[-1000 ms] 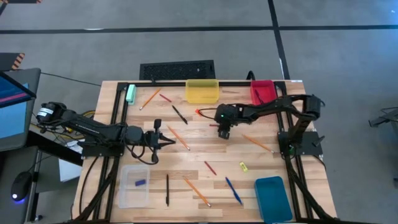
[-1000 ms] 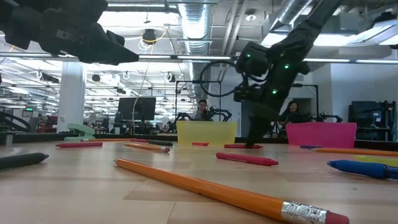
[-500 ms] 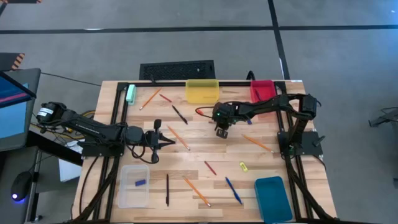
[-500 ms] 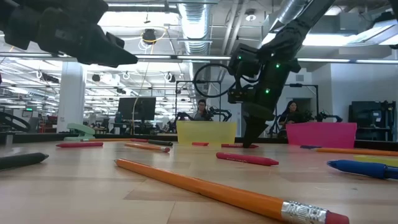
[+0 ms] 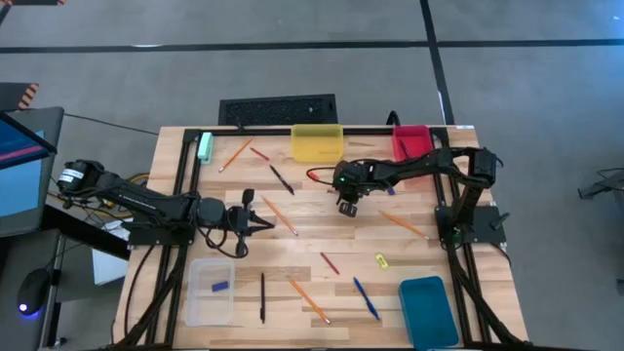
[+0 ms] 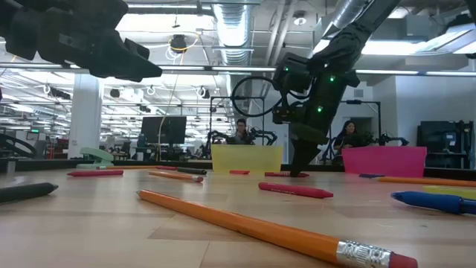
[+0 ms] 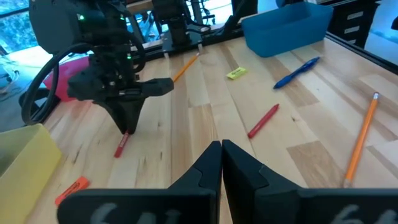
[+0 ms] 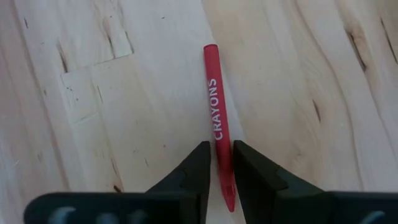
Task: Sort crayons/erasers/pens/pencils in bins
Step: Put the red crayon into the blue bin
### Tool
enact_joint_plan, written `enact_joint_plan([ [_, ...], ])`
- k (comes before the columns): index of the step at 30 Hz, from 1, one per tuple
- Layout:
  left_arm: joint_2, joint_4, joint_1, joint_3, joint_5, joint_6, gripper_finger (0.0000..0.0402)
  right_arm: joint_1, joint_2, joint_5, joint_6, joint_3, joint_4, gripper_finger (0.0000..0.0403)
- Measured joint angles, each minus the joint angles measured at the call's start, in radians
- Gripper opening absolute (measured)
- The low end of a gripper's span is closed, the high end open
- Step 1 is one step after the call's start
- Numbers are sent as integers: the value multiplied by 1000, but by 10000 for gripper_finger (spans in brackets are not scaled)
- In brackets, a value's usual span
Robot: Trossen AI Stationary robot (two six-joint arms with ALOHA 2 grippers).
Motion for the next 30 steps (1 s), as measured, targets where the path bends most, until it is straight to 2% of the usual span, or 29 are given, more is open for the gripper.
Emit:
enact_joint_plan([
  [11, 0, 2, 0, 0, -9, -8, 4, 0, -1, -9, 47, 0, -8, 46],
  [20, 0, 2, 0, 0, -10, -12, 4, 2, 5, -19, 109, 40, -48, 42],
  [30, 0, 2, 0, 0, -10, -14, 4, 19, 11, -46, 177, 157, -245, 41],
])
